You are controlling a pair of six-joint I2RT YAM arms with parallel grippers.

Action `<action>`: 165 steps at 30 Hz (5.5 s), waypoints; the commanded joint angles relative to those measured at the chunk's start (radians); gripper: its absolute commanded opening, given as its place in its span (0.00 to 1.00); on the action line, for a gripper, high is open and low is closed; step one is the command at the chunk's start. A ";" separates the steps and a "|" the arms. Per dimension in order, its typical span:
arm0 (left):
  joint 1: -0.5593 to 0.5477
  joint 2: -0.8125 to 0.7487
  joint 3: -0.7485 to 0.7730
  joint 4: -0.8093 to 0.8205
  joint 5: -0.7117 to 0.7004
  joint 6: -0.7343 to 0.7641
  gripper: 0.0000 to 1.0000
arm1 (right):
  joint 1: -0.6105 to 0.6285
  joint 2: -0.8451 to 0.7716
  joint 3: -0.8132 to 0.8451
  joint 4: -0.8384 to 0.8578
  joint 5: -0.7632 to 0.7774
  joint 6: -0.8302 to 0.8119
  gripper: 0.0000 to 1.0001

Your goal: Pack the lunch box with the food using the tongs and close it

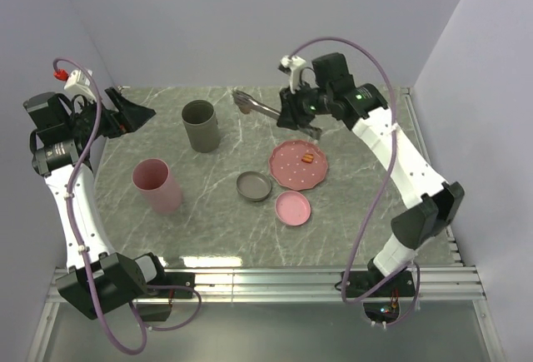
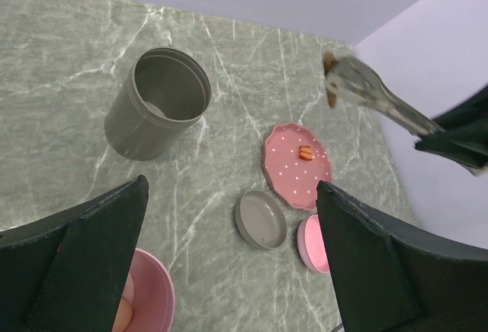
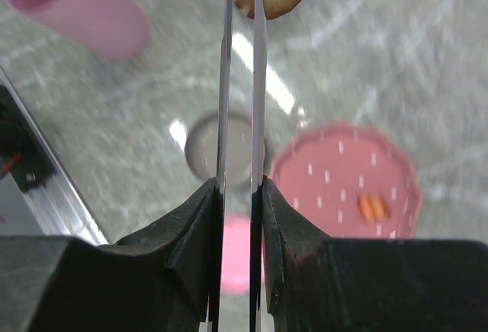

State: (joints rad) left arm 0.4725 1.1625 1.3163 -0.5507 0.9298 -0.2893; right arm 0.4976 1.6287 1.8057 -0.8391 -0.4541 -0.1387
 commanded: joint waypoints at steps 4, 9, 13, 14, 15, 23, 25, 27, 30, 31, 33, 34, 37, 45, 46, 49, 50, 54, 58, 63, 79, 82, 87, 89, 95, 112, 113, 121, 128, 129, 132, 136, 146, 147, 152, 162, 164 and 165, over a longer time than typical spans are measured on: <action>0.003 -0.044 -0.043 0.130 0.055 -0.062 0.98 | 0.064 0.166 0.193 0.152 -0.028 0.017 0.00; 0.003 -0.052 -0.075 0.196 0.063 -0.099 0.98 | 0.098 0.253 0.228 0.281 -0.040 0.054 0.00; 0.005 -0.046 -0.086 0.199 0.061 -0.102 0.98 | 0.124 0.322 0.262 0.345 -0.050 0.115 0.00; 0.003 -0.044 -0.097 0.201 0.063 -0.106 0.98 | 0.133 0.332 0.277 0.365 -0.049 0.123 0.00; 0.003 -0.046 -0.101 0.204 0.064 -0.108 0.98 | 0.140 0.345 0.288 0.371 -0.051 0.129 0.00; 0.003 -0.037 -0.108 0.202 0.047 -0.088 0.98 | 0.171 0.464 0.396 0.337 -0.037 0.128 0.00; 0.003 -0.030 -0.104 0.202 0.047 -0.088 0.98 | 0.176 0.473 0.396 0.342 -0.032 0.125 0.02; 0.003 -0.027 -0.104 0.206 0.047 -0.086 0.98 | 0.177 0.477 0.394 0.345 -0.026 0.122 0.05; 0.003 -0.024 -0.100 0.206 0.047 -0.085 0.98 | 0.183 0.487 0.397 0.339 -0.021 0.119 0.07; 0.005 -0.024 -0.098 0.206 0.047 -0.082 0.98 | 0.186 0.490 0.396 0.339 -0.020 0.117 0.08; 0.005 -0.023 -0.092 0.202 0.044 -0.079 0.98 | 0.188 0.491 0.386 0.342 -0.009 0.117 0.12; 0.006 -0.023 -0.091 0.201 0.044 -0.079 0.98 | 0.187 0.491 0.383 0.344 -0.009 0.119 0.13; 0.005 -0.024 -0.089 0.195 0.043 -0.073 0.98 | 0.188 0.497 0.380 0.348 0.003 0.120 0.20; 0.005 -0.027 -0.080 0.170 0.033 -0.053 0.99 | 0.191 0.505 0.415 0.333 0.015 0.119 0.45; 0.003 -0.027 -0.080 0.170 0.033 -0.053 0.99 | 0.191 0.504 0.419 0.331 0.015 0.119 0.47; 0.005 -0.030 -0.078 0.169 0.033 -0.054 0.99 | 0.191 0.493 0.437 0.319 0.015 0.119 0.49; 0.003 -0.030 -0.077 0.166 0.033 -0.053 0.99 | 0.190 0.490 0.443 0.313 0.015 0.119 0.50; 0.005 -0.041 -0.066 0.143 0.033 -0.040 0.99 | 0.188 0.445 0.445 0.279 0.014 0.119 0.50; 0.005 -0.053 -0.055 0.117 0.032 -0.014 0.99 | 0.180 0.321 0.367 0.227 0.035 0.071 0.50; 0.005 -0.073 -0.045 0.077 0.014 0.028 0.99 | 0.133 0.148 0.184 0.117 0.058 -0.022 0.51; 0.005 -0.092 -0.028 -0.069 0.066 0.217 0.99 | -0.226 -0.185 -0.256 -0.149 -0.031 -0.312 0.55; 0.005 -0.086 -0.028 -0.083 0.072 0.233 0.99 | -0.261 -0.207 -0.337 -0.154 0.014 -0.386 0.55; 0.003 -0.078 -0.023 -0.104 0.075 0.256 0.99 | -0.324 -0.204 -0.443 -0.144 0.009 -0.498 0.55; 0.005 -0.075 -0.023 -0.107 0.070 0.257 0.99 | -0.340 -0.190 -0.453 -0.152 0.026 -0.515 0.54; 0.003 -0.072 -0.037 -0.083 0.053 0.233 0.99 | -0.370 -0.176 -0.525 -0.085 0.077 -0.568 0.54; 0.005 -0.053 -0.043 -0.083 0.037 0.220 0.99 | -0.370 -0.052 -0.490 -0.037 0.112 -0.576 0.50; 0.003 -0.050 -0.042 -0.084 0.037 0.222 0.99 | -0.372 -0.041 -0.487 -0.038 0.108 -0.581 0.50; 0.005 -0.046 -0.048 -0.083 0.033 0.222 0.99 | -0.372 0.010 -0.447 -0.049 0.088 -0.578 0.51; 0.005 -0.043 -0.051 -0.080 0.035 0.220 0.99 | -0.372 0.033 -0.436 -0.045 0.081 -0.564 0.56; 0.005 -0.043 -0.052 -0.080 0.035 0.220 0.99 | -0.372 0.036 -0.436 -0.043 0.080 -0.561 0.56; 0.005 -0.044 -0.054 -0.081 0.032 0.225 0.99 | -0.370 0.039 -0.436 -0.038 0.074 -0.553 0.56; 0.005 -0.046 -0.048 -0.087 0.029 0.230 0.99 | -0.364 0.049 -0.433 -0.040 0.058 -0.542 0.53; 0.005 -0.044 -0.037 -0.089 0.026 0.231 0.99 | -0.358 0.034 -0.427 -0.058 0.045 -0.535 0.40; 0.005 -0.043 -0.038 -0.087 0.026 0.230 0.99 | -0.358 0.027 -0.425 -0.067 0.035 -0.535 0.40; 0.003 -0.046 -0.040 -0.083 0.029 0.222 0.99 | -0.358 -0.030 -0.422 -0.094 0.005 -0.524 0.38; 0.005 -0.049 -0.043 -0.078 0.037 0.216 0.99 | -0.357 -0.098 -0.388 -0.161 -0.040 -0.509 0.38; 0.005 -0.049 -0.042 -0.075 0.038 0.213 0.99 | -0.352 -0.104 -0.367 -0.173 -0.060 -0.498 0.38; 0.003 -0.047 -0.042 -0.074 0.041 0.213 0.99 | -0.337 -0.110 -0.338 -0.184 -0.066 -0.486 0.38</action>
State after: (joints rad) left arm 0.4725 1.1236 1.2533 -0.6552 0.9527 -0.0696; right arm 0.1406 1.5757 1.3800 -0.9958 -0.4664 -0.6537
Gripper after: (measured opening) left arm 0.992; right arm 0.447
